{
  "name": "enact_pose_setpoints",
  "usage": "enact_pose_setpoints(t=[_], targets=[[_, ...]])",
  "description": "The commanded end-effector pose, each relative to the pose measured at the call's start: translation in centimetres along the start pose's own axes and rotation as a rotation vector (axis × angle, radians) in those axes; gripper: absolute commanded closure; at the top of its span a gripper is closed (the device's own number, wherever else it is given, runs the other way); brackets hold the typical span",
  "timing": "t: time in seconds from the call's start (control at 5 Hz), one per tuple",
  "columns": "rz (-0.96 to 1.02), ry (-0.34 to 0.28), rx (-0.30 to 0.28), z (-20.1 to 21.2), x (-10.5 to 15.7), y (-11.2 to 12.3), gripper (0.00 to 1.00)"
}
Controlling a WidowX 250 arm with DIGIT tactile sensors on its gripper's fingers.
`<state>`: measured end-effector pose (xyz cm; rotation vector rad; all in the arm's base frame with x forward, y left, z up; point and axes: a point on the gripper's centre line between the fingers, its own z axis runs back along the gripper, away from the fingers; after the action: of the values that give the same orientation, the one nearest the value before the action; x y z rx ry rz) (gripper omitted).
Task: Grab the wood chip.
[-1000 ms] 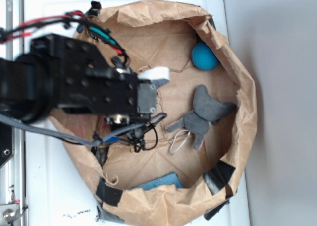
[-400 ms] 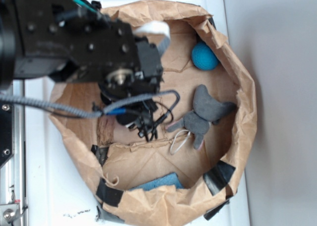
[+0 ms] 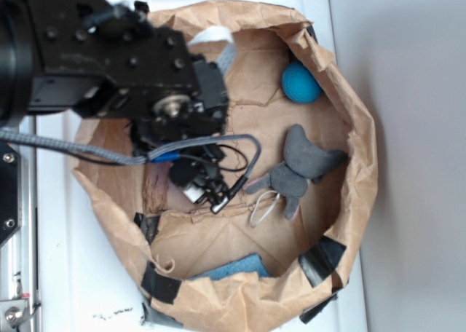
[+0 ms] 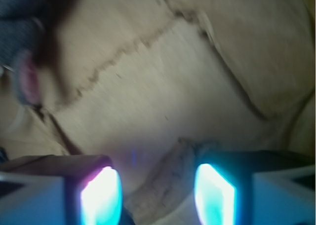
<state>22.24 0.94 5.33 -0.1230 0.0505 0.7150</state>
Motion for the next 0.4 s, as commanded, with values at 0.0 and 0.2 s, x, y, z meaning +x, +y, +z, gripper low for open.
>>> enact_pose_setpoints(t=[0.0,0.2], targets=[[0.088,0.019,0.014,0.3,0.3,1.0,0.00],[0.128,0.028,0.093,-0.9,0.2,1.1,0.00]])
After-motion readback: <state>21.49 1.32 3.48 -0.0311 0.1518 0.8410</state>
